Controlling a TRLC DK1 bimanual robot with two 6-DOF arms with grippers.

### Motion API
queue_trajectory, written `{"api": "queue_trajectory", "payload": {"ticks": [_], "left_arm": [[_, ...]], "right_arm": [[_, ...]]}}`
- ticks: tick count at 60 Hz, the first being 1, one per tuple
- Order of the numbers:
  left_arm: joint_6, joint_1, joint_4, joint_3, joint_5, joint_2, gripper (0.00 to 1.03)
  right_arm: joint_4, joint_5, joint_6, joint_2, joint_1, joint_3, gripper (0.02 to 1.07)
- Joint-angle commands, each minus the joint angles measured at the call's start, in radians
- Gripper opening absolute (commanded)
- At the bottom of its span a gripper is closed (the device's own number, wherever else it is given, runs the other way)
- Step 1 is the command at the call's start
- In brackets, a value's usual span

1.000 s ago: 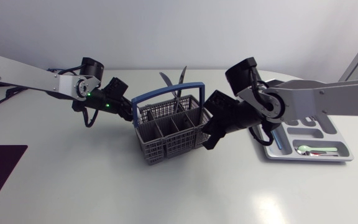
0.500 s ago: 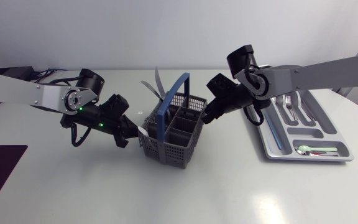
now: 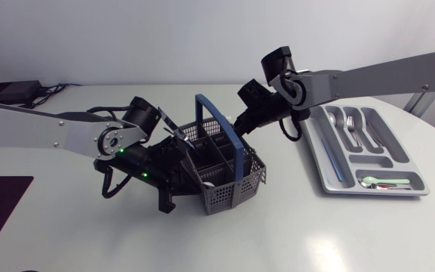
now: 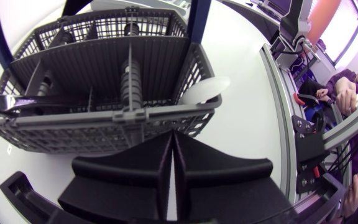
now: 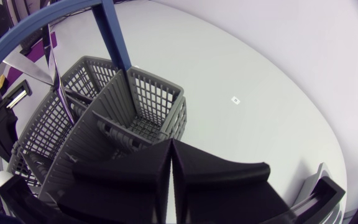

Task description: Unload the cutlery basket into the drawer organizer.

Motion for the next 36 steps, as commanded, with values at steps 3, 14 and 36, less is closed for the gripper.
{"api": "queue_trajectory", "payload": {"ticks": [3,14,36], "left_arm": [[0.034,0.142,-0.003,-0.046,0.011,-0.108,0.03],[0.061,0.412,0.020,-0.040,0.087,-0.122,0.03],[-0.200,0.477,0.224,0.239,0.149,0.217,0.03]], "right_arm": [[-0.015,-0.013,0.014,-0.119,-0.033,-0.074,0.08],[-0.066,-0.042,-0.020,-0.343,-0.059,-0.236,0.08],[-0.277,-0.142,-0.090,-0.711,-0.084,-0.500,0.08]]}}
